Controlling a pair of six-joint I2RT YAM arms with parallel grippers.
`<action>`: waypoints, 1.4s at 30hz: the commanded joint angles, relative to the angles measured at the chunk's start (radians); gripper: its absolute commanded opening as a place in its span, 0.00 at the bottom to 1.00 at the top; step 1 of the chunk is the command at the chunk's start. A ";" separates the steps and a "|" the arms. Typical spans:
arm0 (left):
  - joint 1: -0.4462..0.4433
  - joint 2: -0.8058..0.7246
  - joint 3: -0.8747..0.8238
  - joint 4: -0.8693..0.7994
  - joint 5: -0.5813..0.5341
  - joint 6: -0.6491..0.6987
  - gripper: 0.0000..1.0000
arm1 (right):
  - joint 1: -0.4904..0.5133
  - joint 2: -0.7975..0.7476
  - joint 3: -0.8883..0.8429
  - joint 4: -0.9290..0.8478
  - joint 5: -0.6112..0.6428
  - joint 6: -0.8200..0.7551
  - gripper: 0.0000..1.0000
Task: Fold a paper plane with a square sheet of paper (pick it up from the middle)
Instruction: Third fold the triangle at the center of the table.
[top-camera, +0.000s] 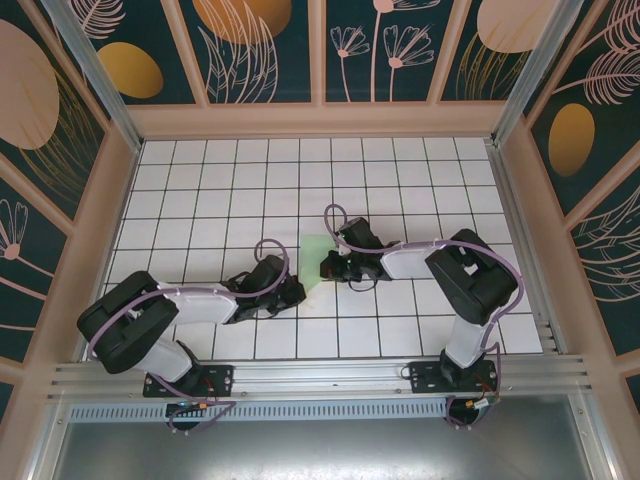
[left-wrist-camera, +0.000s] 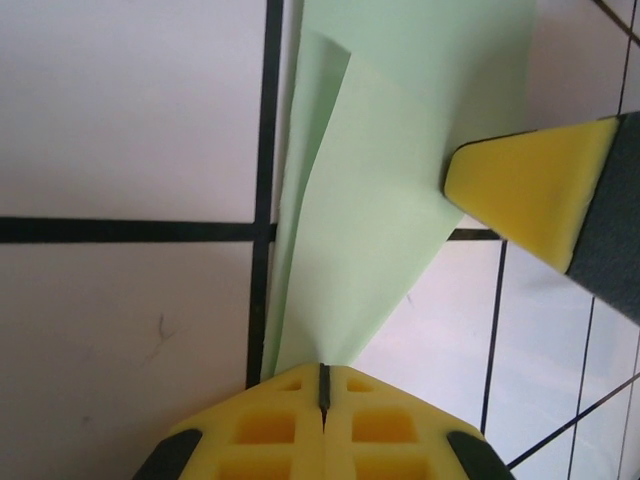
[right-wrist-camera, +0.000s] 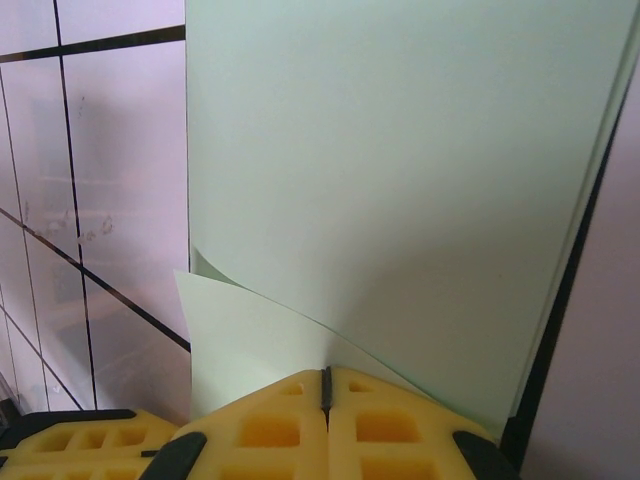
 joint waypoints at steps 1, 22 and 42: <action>-0.005 -0.023 -0.045 -0.298 0.011 0.032 0.00 | -0.011 0.074 -0.021 -0.086 0.139 -0.009 0.00; -0.001 -0.069 0.315 -0.331 -0.230 0.154 0.20 | -0.058 -0.226 -0.023 -0.001 0.104 0.064 0.41; 0.003 0.155 0.346 -0.249 -0.348 0.238 0.03 | -0.150 -0.223 -0.147 0.120 0.046 0.210 0.66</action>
